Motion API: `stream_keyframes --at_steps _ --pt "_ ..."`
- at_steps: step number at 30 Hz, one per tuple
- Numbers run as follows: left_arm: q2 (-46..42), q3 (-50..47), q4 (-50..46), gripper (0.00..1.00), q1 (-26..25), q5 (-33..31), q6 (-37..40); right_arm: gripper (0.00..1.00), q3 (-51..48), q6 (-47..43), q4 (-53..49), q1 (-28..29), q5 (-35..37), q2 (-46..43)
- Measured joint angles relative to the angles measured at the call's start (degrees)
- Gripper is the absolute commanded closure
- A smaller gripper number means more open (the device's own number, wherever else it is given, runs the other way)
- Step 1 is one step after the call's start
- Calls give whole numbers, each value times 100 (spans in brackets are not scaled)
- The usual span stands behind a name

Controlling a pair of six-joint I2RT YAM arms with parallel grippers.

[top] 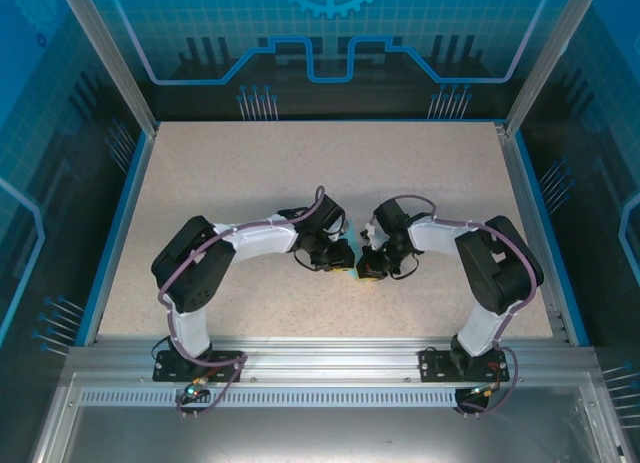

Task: Fold a paper plane with a square sheet of paper (fold left side to right side)
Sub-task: Third fold the triangle at the center of the table.

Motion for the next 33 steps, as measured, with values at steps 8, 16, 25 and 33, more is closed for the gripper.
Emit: stream_keyframes --at_steps 8,16,25,33 --pt "319 0 101 87 0 103 -129 100 0 0 0 -4 -9 11" --pt "385 4 170 88 0 208 -155 100 0 0 0 -9 -24 15" --pt "505 46 262 88 17 385 -175 100 0 2 -2 -11 -24 17" --pt "636 103 245 89 116 487 -219 100 4 20 -7 -11 -22 26"
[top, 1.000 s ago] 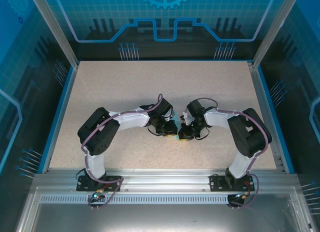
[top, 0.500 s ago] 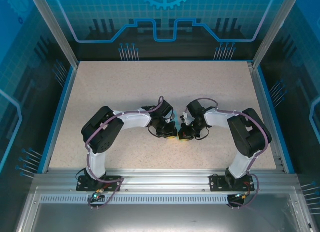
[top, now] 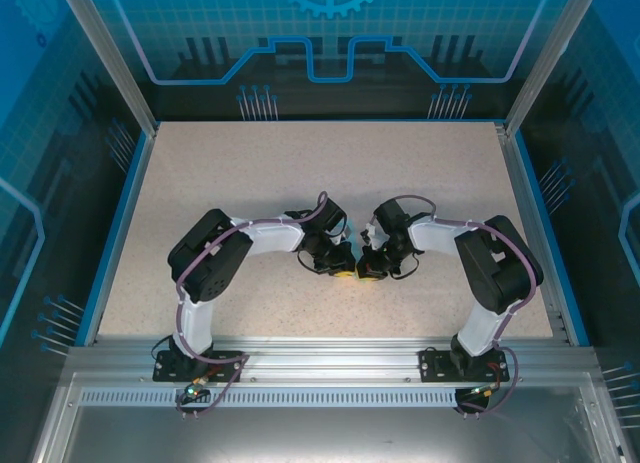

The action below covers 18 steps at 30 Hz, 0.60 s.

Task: Fold a paper plane with a square sheet of paper (fold left side to right side)
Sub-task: Third fold the triangle at the center of the table.

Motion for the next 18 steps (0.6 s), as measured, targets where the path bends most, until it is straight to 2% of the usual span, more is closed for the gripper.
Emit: stream_keyframes --at_steps 10,18 --pt "79 -2 28 89 155 166 9 100 13 -11 -24 2 9 2" --pt "79 -2 -50 89 485 162 291 100 11 -35 -24 2 15 2"
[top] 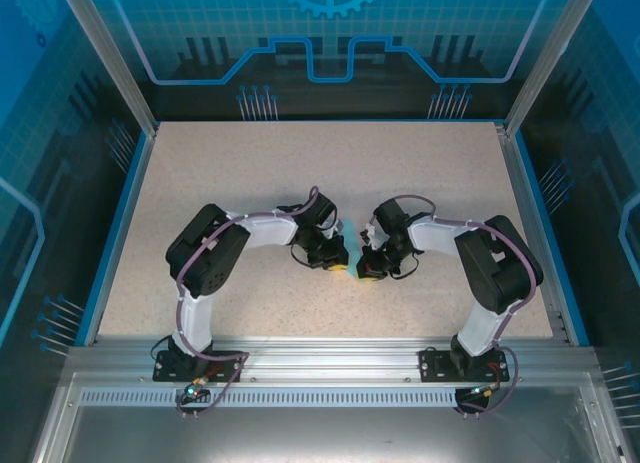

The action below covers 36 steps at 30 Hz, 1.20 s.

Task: Fold a paper plane with a square sheet of paper (fold left side to right side)
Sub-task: Third fold the triangle at the center of the table.

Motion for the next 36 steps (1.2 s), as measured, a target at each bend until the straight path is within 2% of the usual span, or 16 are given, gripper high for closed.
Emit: stream_keyframes --at_steps 23,26,30,33,36 --pt "-66 7 -393 88 1209 17 752 100 -28 -11 201 4 -2 -2" --pt "-205 -39 -496 81 1360 -258 828 100 -28 -13 205 4 -9 -9" --pt "-702 -326 -634 66 1652 -802 903 99 -39 -79 219 4 2 -59" --pt "-1279 -678 -627 54 1792 -962 850 88 -55 -157 122 4 157 -201" --pt "-1939 -1150 -442 45 1779 -927 662 76 -55 -310 -11 -2 284 -468"
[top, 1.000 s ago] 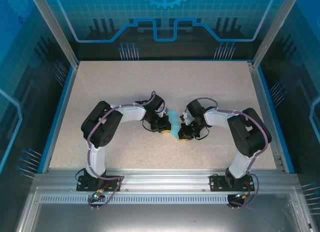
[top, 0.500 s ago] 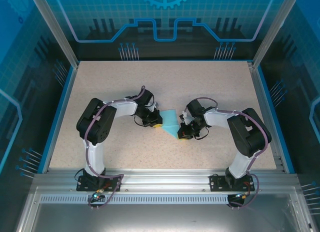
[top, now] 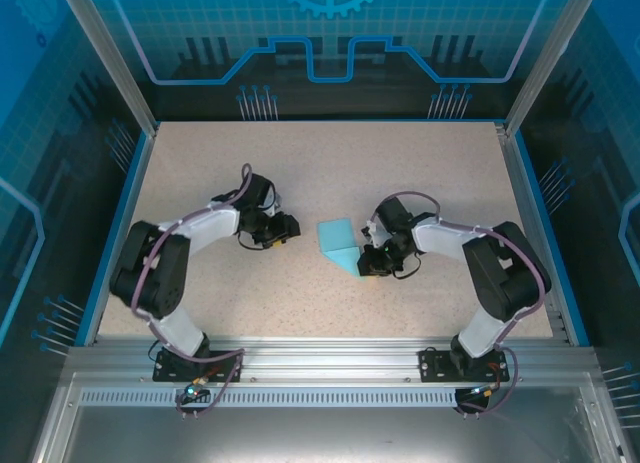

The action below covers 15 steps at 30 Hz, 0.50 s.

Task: Fold a paper plane with a square sheet of paper (fold left side to right side)
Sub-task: Third fold the triangle at the center of the table, then fourth fold the wing at the center of the table.

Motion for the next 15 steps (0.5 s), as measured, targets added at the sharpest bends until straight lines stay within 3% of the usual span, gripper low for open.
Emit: stream_keyframes --at_steps 3,6,15 --pt "-551 -531 378 39 -28 133 -275 64 136 -210 -157 -87 28 -280" --pt "-750 -916 713 38 -101 271 -562 59 435 -413 -243 -229 153 -365" --pt "-385 -1047 1469 36 -575 463 -1091 58 894 -634 -223 -269 264 52"
